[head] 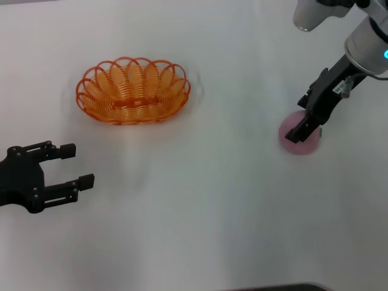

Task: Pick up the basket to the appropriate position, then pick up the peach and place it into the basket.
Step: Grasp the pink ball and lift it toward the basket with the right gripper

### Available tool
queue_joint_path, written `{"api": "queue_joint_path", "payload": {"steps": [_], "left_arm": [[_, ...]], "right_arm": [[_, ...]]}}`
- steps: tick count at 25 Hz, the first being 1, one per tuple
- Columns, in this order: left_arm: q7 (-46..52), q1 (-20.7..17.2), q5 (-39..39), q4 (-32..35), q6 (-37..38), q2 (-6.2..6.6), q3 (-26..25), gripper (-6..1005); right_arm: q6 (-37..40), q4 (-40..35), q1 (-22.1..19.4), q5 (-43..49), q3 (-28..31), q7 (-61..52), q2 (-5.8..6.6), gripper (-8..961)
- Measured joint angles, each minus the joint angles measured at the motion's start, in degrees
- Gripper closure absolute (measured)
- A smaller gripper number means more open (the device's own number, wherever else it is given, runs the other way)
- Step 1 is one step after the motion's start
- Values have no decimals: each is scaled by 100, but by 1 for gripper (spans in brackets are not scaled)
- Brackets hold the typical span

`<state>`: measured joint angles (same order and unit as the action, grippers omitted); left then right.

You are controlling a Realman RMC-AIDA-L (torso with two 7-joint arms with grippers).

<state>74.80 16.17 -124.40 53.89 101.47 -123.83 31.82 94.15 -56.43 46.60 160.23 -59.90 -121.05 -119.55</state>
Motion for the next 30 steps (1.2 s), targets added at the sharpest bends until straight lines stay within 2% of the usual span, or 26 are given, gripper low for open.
{"api": "queue_joint_path", "payload": {"steps": [9, 19, 24, 30], "left_arm": [[-1, 0, 35, -3, -1, 0, 0, 263], [-1, 11, 27, -1, -8, 0, 0, 262], [-1, 9, 25, -12, -10, 0, 0, 262], [12, 9, 12, -41, -15, -1, 0, 263]], "right_arm": [[-81, 52, 0, -1, -221, -146, -7, 38], [-59, 53, 13, -1, -347, -147, -2, 132], [-58, 54, 24, -1, -382, -152, 1, 380], [-50, 54, 51, 9, -388, -156, 2, 498]]}}
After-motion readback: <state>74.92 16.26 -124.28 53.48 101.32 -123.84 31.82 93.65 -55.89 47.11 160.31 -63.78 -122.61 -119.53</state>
